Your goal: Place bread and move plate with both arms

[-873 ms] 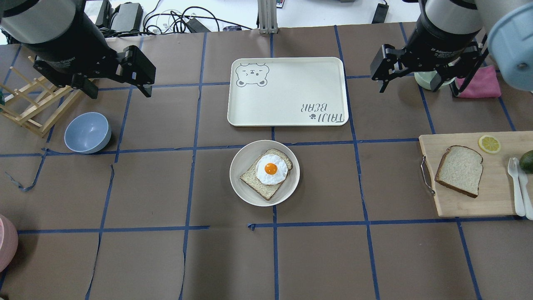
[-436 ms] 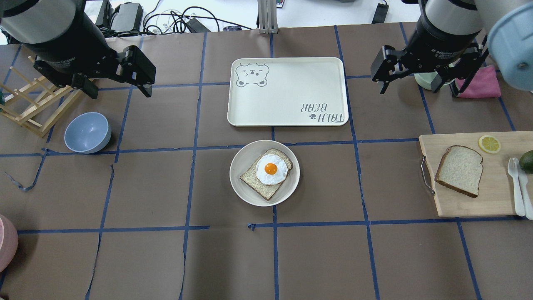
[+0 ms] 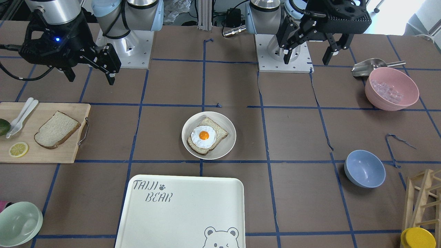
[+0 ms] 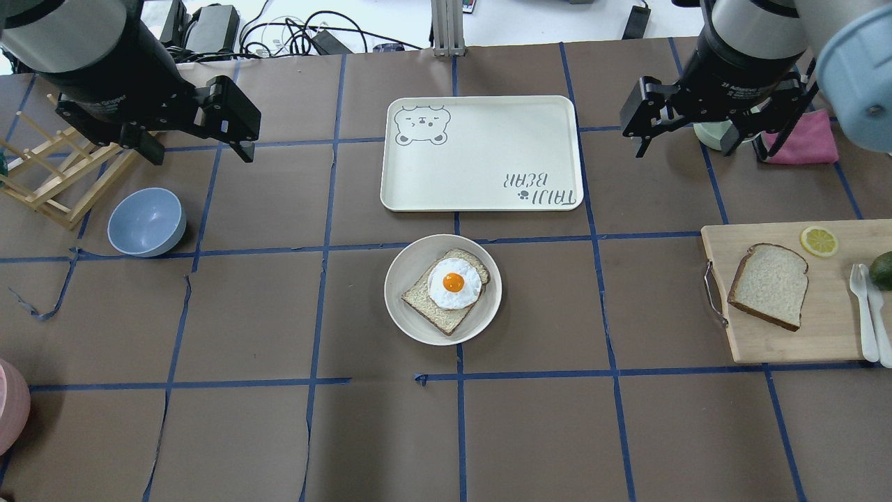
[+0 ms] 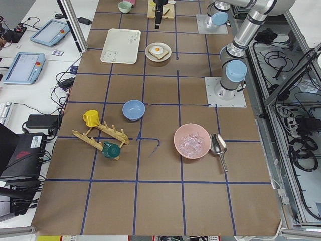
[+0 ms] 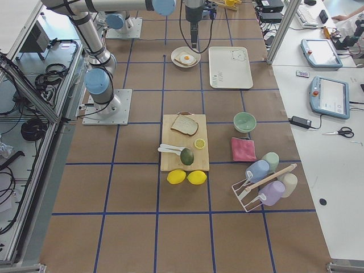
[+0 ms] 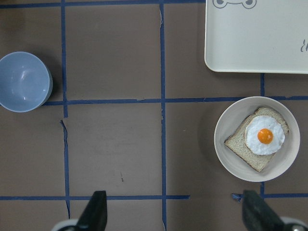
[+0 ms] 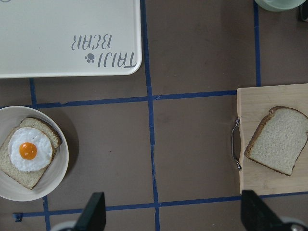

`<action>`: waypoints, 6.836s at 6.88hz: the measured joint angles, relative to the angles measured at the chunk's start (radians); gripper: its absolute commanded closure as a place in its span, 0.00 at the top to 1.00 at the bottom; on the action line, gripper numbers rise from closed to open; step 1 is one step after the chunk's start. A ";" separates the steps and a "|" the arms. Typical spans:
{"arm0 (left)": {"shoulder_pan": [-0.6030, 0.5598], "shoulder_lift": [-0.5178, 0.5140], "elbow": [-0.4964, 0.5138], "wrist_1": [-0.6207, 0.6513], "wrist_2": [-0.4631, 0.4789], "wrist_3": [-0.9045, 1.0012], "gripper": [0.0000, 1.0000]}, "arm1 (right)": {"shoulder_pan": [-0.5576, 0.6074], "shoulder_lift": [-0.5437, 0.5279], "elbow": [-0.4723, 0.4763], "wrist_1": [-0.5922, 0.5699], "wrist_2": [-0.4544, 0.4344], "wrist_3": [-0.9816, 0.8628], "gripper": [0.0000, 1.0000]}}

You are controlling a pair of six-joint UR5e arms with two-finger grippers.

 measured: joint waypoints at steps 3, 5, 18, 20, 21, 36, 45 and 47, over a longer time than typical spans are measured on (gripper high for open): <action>0.000 0.000 0.000 0.000 0.000 0.000 1.00 | 0.000 0.001 0.000 0.001 0.002 0.001 1.00; 0.000 0.000 0.000 0.000 -0.001 0.000 1.00 | 0.000 0.001 0.001 0.002 0.002 0.004 1.00; 0.000 0.000 0.000 0.000 -0.001 0.000 1.00 | 0.000 0.002 0.002 0.002 -0.004 0.001 1.00; 0.000 0.000 0.000 0.000 -0.001 0.000 1.00 | 0.000 0.001 0.002 0.001 -0.003 0.002 1.00; 0.000 0.000 0.000 0.000 -0.001 0.000 1.00 | 0.000 0.001 0.002 0.001 -0.004 0.002 1.00; 0.002 -0.002 0.000 -0.003 0.001 -0.003 1.00 | -0.119 0.150 0.077 -0.184 -0.111 0.026 1.00; 0.002 -0.001 0.000 -0.007 -0.001 -0.002 1.00 | -0.361 0.312 0.372 -0.397 -0.121 -0.038 0.75; 0.002 -0.001 0.000 -0.006 -0.001 -0.001 1.00 | -0.366 0.355 0.372 -0.452 -0.127 -0.041 0.60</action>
